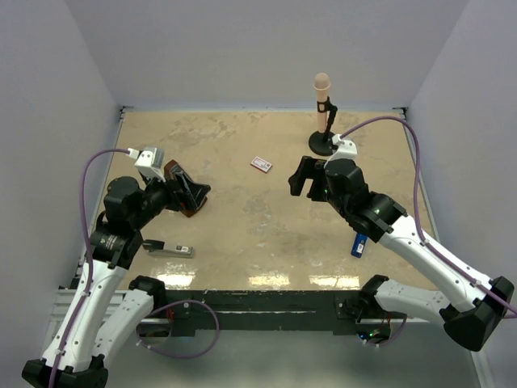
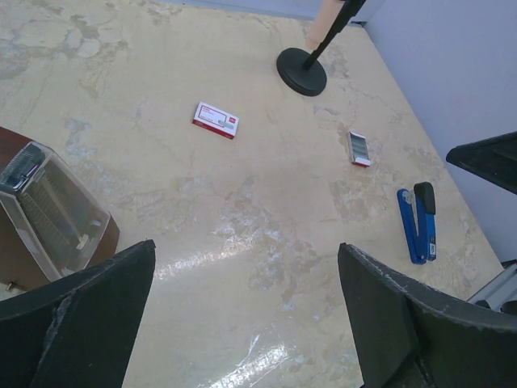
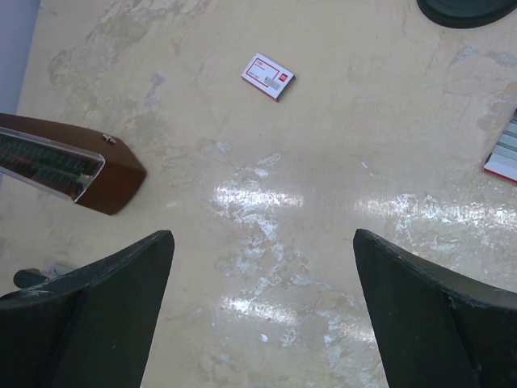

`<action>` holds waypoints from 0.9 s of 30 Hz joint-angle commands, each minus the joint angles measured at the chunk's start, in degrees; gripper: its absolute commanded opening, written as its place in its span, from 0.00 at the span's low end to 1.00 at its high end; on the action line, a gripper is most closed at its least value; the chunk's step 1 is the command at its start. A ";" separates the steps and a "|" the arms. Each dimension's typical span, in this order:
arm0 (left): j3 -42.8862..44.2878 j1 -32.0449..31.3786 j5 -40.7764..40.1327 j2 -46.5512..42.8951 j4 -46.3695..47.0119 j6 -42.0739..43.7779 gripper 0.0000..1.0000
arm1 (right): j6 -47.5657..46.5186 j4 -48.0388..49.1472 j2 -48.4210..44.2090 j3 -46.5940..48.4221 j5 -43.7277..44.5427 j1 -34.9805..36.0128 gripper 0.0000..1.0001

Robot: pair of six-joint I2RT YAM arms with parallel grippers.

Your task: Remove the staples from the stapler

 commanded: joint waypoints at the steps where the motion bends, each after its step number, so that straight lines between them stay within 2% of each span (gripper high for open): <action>1: 0.72 -0.24 -0.32 -0.54 0.73 -0.76 1.00 | 1.06 0.42 -1.30 0.74 1.26 -0.01 0.99; 9: 0.37 -0.24 -0.93 -0.80 0.55 0.12 1.00 | 1.06 1.12 0.27 0.13 5.12 0.07 0.99; 14: -4.01 -0.24 -1.46 -1.94 3.44 0.91 1.00 | 0.62 0.77 4.67 0.12 14.17 -0.10 0.99; 19: -7.45 -0.32 -2.07 -3.08 4.68 2.58 0.99 | -4.47 -1.33 12.40 4.07 21.38 -1.06 0.99; 23: -7.89 -0.24 -2.69 -4.14 4.59 3.11 0.99 | -7.54 -2.22 21.52 8.73 18.33 -8.52 0.95; 24: -7.90 -0.32 -2.60 -4.49 4.60 3.20 0.99 | -8.34 -1.96 22.77 9.70 15.27 -11.76 0.91; 27: -8.16 -0.24 -2.08 -5.36 4.77 2.93 0.99 | -9.75 -2.74 28.46 12.33 14.09 -16.51 0.80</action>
